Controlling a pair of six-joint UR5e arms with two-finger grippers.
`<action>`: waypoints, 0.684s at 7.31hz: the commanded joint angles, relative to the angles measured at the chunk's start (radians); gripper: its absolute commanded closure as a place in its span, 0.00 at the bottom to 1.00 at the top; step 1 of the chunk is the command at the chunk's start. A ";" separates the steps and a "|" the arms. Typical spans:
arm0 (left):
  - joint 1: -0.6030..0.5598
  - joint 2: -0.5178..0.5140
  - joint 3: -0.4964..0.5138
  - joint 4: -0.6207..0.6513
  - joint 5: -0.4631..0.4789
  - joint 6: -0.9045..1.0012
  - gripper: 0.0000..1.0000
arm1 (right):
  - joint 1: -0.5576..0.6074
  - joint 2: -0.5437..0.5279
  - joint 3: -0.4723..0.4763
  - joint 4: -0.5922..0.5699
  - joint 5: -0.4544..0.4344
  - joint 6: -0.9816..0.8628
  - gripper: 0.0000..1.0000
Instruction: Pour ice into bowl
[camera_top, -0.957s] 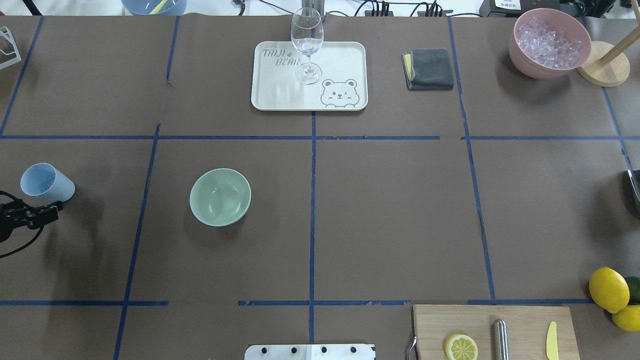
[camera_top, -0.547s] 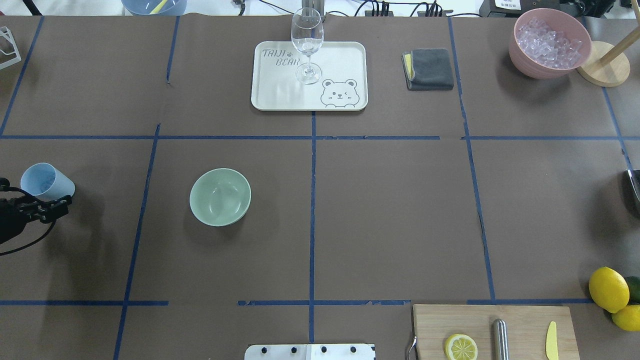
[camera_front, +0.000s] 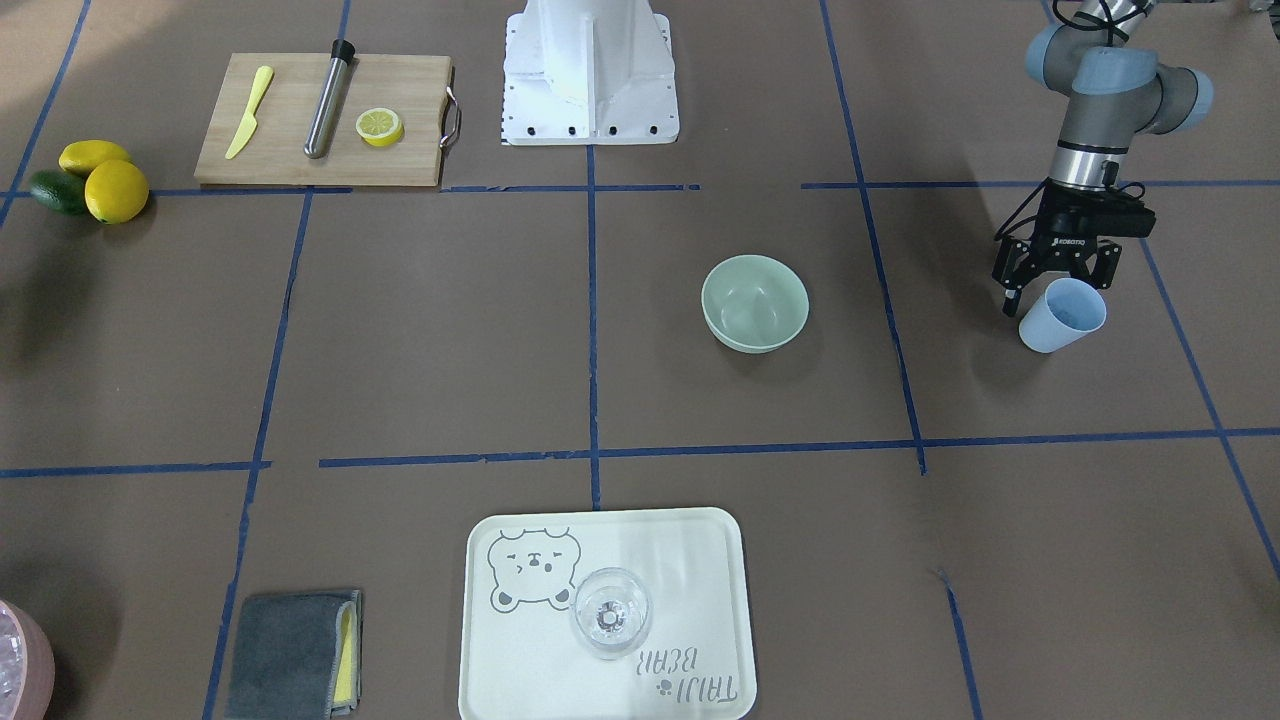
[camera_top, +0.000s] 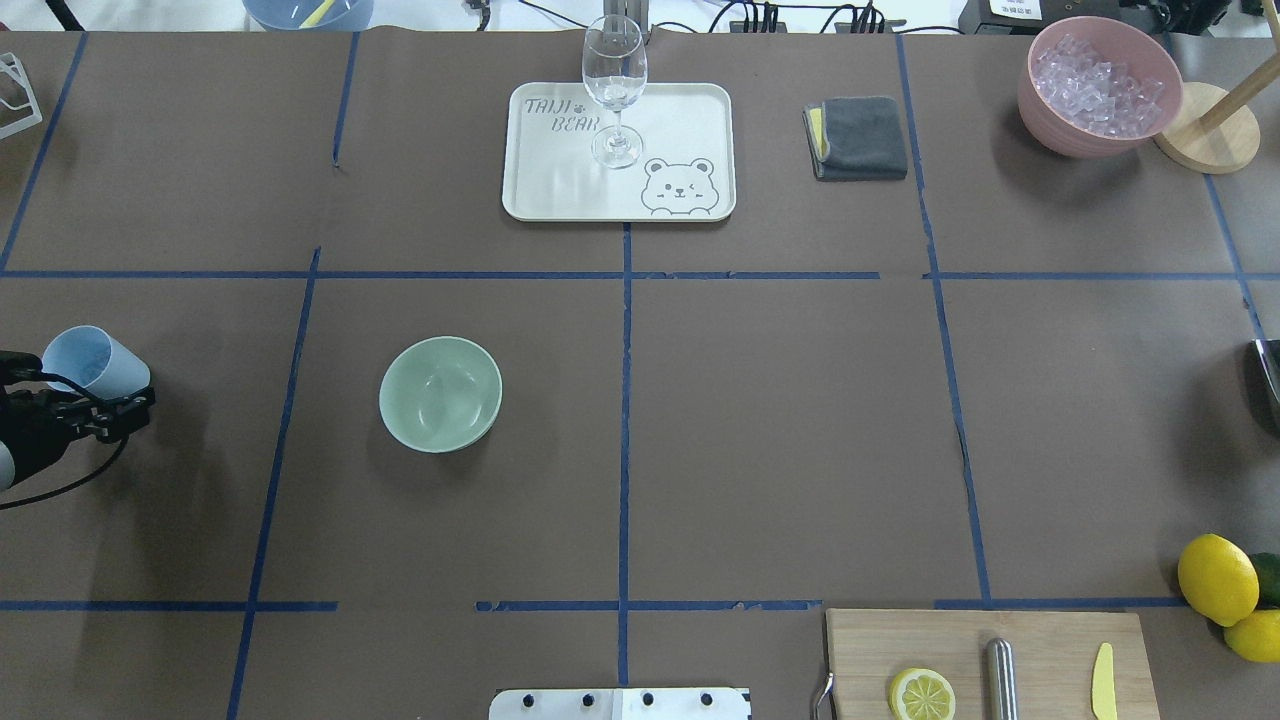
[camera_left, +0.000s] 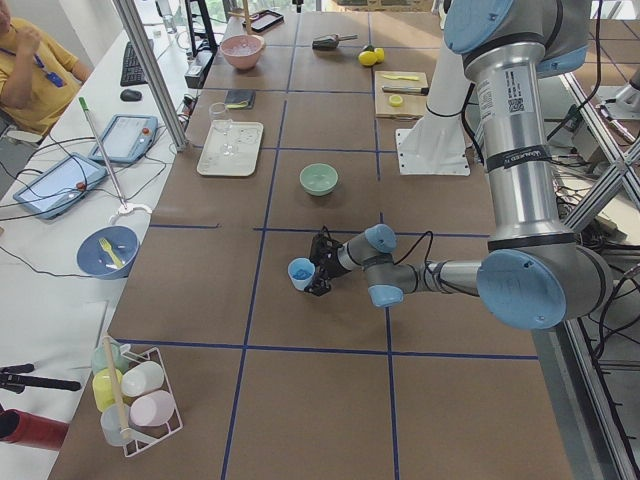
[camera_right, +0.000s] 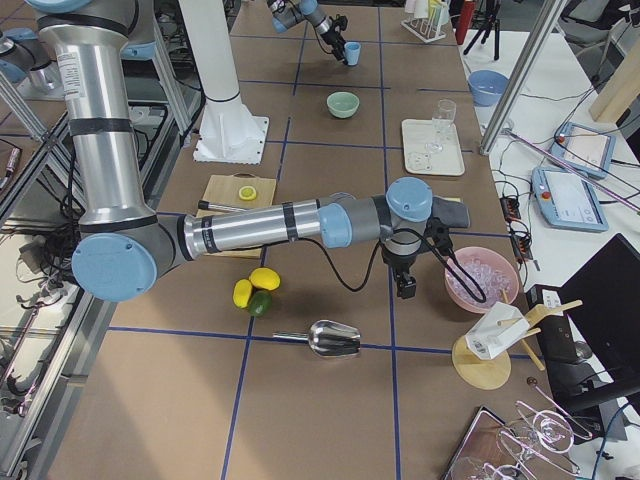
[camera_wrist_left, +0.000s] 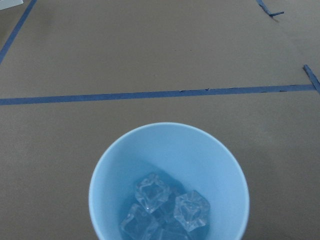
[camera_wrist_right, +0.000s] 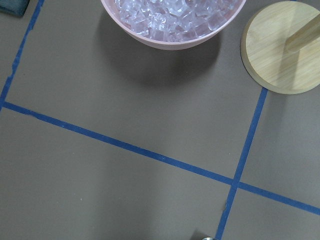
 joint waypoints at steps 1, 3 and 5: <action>-0.021 -0.002 0.016 -0.020 0.000 0.039 0.11 | -0.001 0.002 0.000 -0.001 -0.001 -0.001 0.00; -0.039 -0.004 0.016 -0.020 0.000 0.039 0.11 | -0.001 0.002 -0.002 -0.001 -0.003 0.001 0.00; -0.039 -0.019 0.030 -0.020 0.000 0.038 0.11 | -0.001 0.004 -0.002 -0.001 -0.007 -0.001 0.00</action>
